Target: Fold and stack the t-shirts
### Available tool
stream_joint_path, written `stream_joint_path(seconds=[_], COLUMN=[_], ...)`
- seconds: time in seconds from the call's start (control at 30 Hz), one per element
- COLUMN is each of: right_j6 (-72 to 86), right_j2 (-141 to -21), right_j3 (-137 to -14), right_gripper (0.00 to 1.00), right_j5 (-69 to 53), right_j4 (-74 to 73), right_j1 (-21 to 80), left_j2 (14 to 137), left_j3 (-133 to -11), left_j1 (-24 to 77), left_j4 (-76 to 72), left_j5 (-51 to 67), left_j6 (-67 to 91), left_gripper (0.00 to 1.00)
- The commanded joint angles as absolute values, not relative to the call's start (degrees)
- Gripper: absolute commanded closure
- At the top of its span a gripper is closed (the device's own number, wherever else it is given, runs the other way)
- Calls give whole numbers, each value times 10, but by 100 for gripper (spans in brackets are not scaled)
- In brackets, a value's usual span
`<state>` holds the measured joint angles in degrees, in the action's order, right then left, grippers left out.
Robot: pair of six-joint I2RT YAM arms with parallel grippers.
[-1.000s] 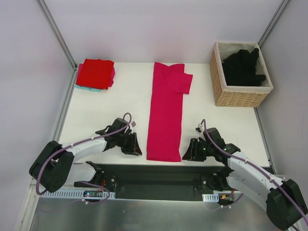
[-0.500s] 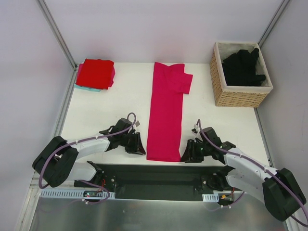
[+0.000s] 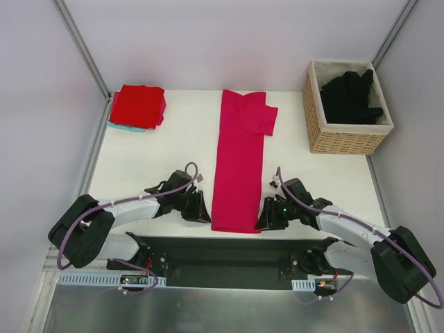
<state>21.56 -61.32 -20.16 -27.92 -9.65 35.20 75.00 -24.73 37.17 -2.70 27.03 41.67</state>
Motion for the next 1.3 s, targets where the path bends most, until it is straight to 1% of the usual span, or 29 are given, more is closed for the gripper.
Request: stream_joint_path(seconds=[0.0,0.37,0.43,0.57,0.67,0.83,1.27], right_j6=[208,211,211,207,207,205,194], right_j2=[-620,-628,-634,-644,-654,-663,-699], right_j3=[-223,-229,-232,-241,-245,-256,-283], right_gripper=[60,61,61,62,62,63,64], right_j5=[-286,-280,-280,-282,-282,-280,-284], right_j4=[-76,-76,-76,-76,-76,-80,-85], right_j1=[357,362,363,366,368,372,377], left_j2=[749,722,735,755,767,776,760], left_j3=[-265,-270,-272,-286,-291,-290,-290], left_j1=[378,379,381,400,405,407,407], left_j4=[-40,-29,-32,-36,-36,-34,15], left_j5=[288,297,306,309,311,309,294], left_j6=[423,421,418,410,409,406,391], left_gripper=[79,78,77,70,69,70,70])
